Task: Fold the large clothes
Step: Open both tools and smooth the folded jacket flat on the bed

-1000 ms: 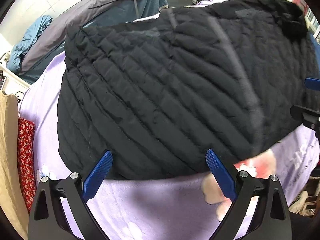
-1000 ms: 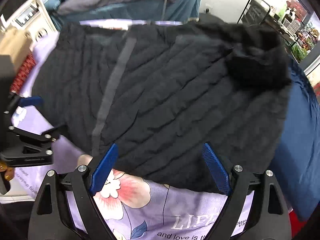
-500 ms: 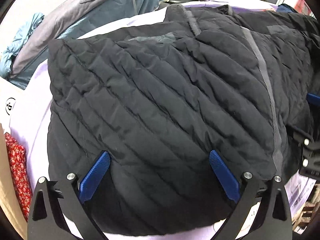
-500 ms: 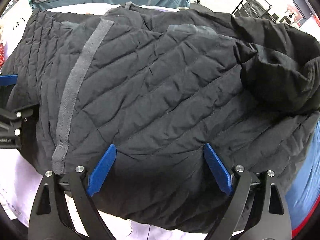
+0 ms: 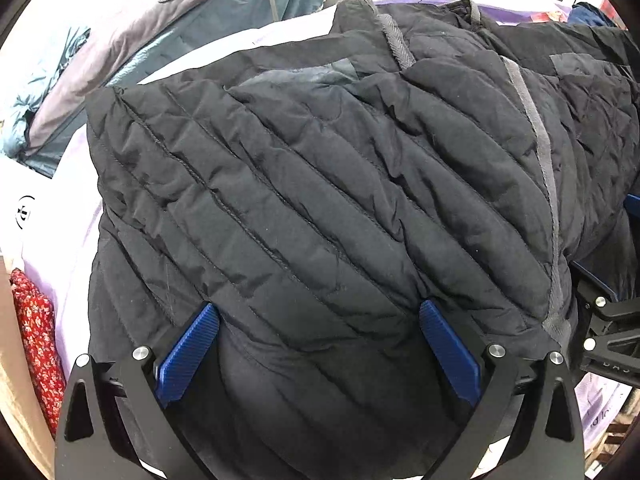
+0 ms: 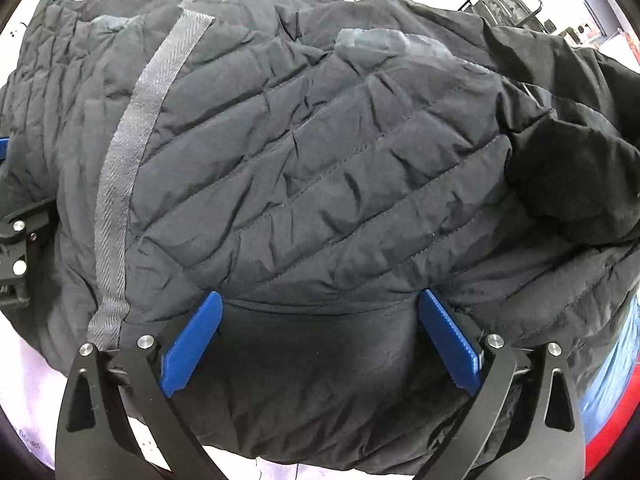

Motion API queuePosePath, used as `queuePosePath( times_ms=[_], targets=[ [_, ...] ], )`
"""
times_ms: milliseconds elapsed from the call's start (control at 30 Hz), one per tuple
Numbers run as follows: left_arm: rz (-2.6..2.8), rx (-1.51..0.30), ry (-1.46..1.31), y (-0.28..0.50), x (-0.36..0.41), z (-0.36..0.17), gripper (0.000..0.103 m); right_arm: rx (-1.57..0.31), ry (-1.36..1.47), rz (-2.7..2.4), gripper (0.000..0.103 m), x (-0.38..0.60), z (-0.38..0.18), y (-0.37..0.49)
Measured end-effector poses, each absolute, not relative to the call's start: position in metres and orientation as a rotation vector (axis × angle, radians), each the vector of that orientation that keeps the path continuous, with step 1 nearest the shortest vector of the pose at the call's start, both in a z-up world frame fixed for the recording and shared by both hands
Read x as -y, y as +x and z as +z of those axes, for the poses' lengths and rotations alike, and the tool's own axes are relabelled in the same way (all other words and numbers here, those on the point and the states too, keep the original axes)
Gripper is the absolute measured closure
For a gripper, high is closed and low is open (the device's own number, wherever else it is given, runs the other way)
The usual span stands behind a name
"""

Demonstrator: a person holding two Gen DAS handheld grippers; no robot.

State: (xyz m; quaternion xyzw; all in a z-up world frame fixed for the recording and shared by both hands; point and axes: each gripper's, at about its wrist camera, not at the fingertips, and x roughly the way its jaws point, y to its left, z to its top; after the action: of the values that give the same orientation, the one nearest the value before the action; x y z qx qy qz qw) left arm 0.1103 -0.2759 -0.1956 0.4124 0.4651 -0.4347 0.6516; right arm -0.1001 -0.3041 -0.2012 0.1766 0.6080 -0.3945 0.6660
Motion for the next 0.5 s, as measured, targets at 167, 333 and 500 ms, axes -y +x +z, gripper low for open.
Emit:
queuePosePath(
  times_ms=[167, 333, 500],
  targets=[
    [-0.964, -1.056, 0.943, 0.105, 0.271, -0.188, 0.005, -1.368, 0.393, -0.893, 0.006, 0.304, -0.201, -0.092],
    [-0.961, -1.087, 0.853, 0.095, 0.246, -0.168, 0.007, -1.343, 0.433, -0.861, 0.006, 0.296, -0.191, -0.1],
    [-0.984, -1.011, 0.831, 0.083, 0.21, -0.151, 0.007, -1.269, 0.448, -0.844, 0.006, 0.276, -0.178, -0.12]
  ],
)
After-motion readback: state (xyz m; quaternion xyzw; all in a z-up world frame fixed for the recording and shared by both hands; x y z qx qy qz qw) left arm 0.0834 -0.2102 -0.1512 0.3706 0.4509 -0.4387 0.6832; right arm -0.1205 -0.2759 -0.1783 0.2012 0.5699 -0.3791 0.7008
